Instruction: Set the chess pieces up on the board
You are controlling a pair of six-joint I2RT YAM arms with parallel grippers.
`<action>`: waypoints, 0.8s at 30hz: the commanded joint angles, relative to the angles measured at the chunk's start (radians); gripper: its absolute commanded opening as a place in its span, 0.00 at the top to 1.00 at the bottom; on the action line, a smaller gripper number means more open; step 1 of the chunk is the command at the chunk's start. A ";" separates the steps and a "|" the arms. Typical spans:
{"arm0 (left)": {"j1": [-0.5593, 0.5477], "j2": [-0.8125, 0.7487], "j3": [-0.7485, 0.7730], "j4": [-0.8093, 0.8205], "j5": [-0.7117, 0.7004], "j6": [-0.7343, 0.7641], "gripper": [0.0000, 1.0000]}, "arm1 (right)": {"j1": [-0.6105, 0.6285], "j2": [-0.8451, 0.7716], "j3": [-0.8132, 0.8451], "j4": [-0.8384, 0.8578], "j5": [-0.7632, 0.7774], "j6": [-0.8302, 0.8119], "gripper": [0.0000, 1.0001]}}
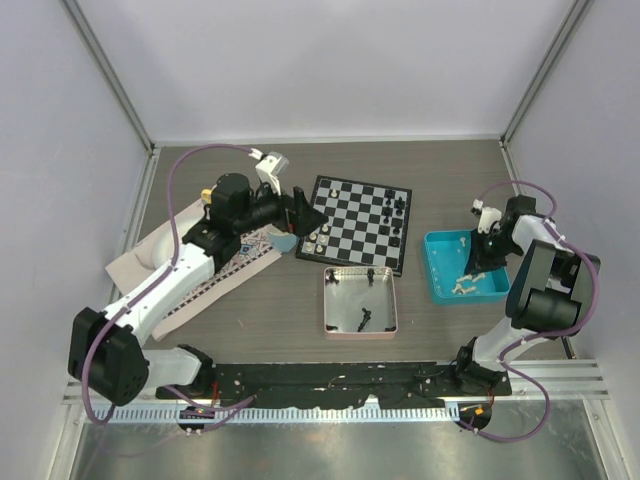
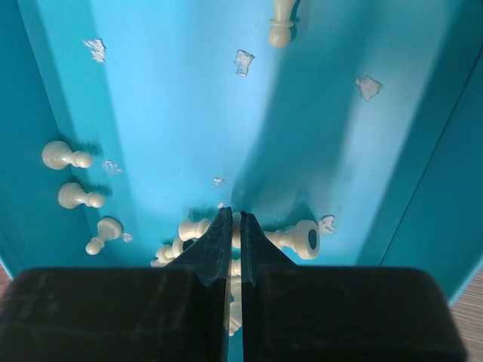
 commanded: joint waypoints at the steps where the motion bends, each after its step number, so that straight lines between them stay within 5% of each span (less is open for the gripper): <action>1: -0.014 0.073 0.054 0.077 0.135 -0.071 0.00 | 0.001 -0.059 0.022 -0.005 -0.047 0.026 0.98; 13: -0.206 0.244 0.135 0.113 0.153 0.031 0.00 | -0.001 -0.122 0.103 0.001 -0.157 0.112 0.99; 24: -0.352 0.639 0.383 0.334 0.172 -0.241 0.02 | -0.026 -0.140 0.130 -0.041 -0.360 0.177 0.99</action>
